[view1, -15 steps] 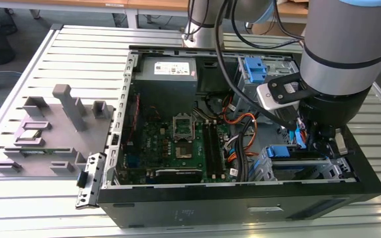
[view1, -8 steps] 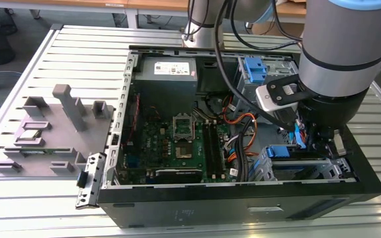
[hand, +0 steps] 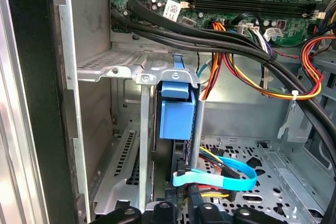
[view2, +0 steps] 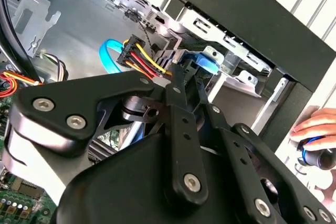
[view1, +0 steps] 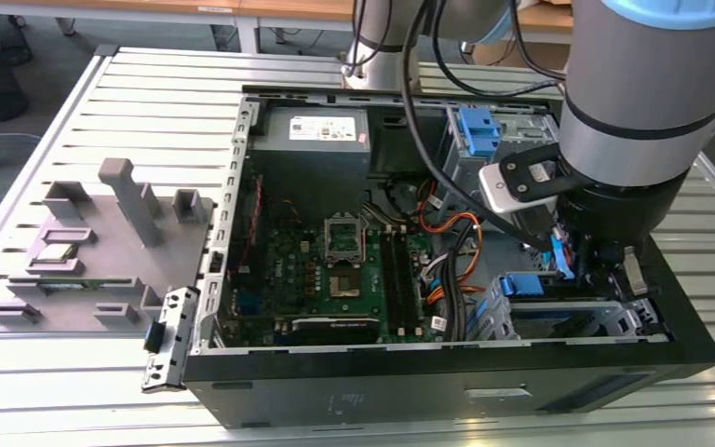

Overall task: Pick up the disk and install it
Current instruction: 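Insert the second disk wire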

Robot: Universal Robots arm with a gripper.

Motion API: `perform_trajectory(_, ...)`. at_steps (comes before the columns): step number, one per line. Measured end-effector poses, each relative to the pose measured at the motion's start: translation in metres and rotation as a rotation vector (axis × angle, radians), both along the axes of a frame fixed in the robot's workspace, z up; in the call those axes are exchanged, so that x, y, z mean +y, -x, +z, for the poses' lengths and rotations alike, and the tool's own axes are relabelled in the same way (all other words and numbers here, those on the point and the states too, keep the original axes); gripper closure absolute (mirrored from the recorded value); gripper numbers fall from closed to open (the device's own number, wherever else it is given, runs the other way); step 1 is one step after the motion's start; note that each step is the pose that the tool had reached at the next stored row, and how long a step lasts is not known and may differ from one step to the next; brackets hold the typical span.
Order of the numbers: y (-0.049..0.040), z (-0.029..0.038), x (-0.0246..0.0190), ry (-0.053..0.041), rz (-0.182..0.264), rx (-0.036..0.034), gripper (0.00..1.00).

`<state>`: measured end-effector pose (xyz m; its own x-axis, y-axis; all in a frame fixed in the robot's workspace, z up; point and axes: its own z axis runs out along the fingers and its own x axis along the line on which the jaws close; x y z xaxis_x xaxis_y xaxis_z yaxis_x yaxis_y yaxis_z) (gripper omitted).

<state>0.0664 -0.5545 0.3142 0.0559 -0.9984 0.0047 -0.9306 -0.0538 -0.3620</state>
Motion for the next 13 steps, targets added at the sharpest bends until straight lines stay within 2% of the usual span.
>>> perform_trajectory(1, 0.0000, 0.0004, 0.0000, 0.0008, 0.000, 0.0001, 0.76)
perform_trajectory(4, 0.0000, 0.0039, -0.0001, 0.0016, 0.000, 0.0002, 0.76)
perform_trajectory(6, 0.0000, 0.0088, -0.0001, 0.0018, 0.000, 0.0002, 0.76)
perform_trajectory(13, 0.0000, 0.0381, -0.0001, 0.0017, 0.000, 0.0002, 0.76)
